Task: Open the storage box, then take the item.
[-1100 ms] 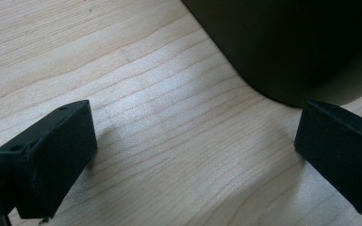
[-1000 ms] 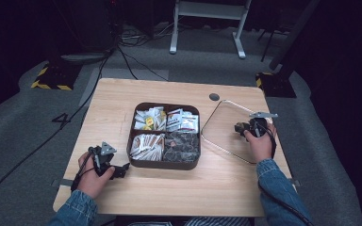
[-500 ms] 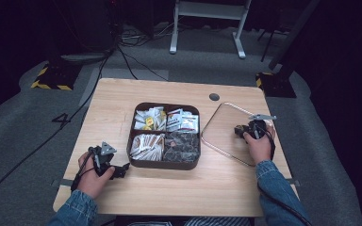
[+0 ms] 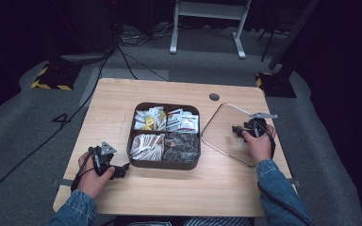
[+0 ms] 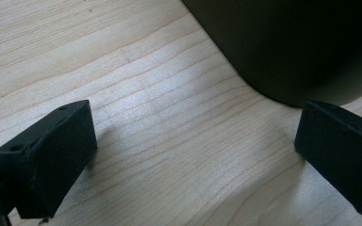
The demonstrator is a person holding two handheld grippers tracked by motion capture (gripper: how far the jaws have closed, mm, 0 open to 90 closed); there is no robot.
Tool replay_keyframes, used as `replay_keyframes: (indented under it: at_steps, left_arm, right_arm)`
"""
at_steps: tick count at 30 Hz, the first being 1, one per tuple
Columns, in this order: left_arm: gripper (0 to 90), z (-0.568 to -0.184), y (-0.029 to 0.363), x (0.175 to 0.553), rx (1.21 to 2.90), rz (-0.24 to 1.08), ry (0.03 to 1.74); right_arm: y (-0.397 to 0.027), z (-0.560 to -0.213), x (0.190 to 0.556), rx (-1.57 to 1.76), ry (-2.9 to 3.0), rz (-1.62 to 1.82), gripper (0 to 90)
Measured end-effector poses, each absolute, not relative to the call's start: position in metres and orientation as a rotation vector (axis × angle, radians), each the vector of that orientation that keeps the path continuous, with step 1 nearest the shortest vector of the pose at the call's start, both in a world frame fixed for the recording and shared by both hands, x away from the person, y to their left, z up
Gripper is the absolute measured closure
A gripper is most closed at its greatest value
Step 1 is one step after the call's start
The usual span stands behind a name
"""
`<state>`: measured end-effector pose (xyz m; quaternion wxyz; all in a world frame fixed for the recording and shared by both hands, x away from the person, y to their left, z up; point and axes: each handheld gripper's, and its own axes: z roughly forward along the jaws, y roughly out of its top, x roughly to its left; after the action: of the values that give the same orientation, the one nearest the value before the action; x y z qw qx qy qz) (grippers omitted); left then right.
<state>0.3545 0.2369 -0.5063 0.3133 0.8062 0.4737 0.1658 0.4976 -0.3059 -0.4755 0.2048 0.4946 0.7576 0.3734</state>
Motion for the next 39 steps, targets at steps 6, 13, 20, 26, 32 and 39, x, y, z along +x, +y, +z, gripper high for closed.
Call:
replay_keyframes:
  at_steps: [6, 13, 20, 26, 32, 39]
  left_arm:
    - [0.0, -0.506, 0.237, 0.354, 2.129, 0.438, 1.248]
    - [0.0, -0.506, 0.237, 0.355, 2.129, 0.437, 1.248]
    - [0.0, -0.506, 0.237, 0.354, 2.129, 0.438, 1.248]
    - [0.0, -0.506, 0.237, 0.353, 2.124, 0.439, 1.253]
    - [0.0, -0.506, 0.237, 0.353, 2.130, 0.435, 1.242]
    - [0.0, -0.506, 0.237, 0.353, 2.130, 0.436, 1.242]
  right_arm:
    - [-0.301, -0.463, 0.498, 1.355, 2.084, 1.085, 27.7]
    - [-0.286, -0.440, 0.493, 1.276, 2.075, 1.168, 28.1]
    - [-0.256, -0.417, 0.487, 1.158, 2.126, 1.231, 28.5]
    - [-0.220, -0.402, 0.482, 1.052, 2.193, 1.293, 29.8]
    - [-0.178, -0.394, 0.479, 0.939, 2.301, 1.320, 31.7]
    - [-0.130, -0.395, 0.477, 0.803, 2.425, 1.315, 31.6]
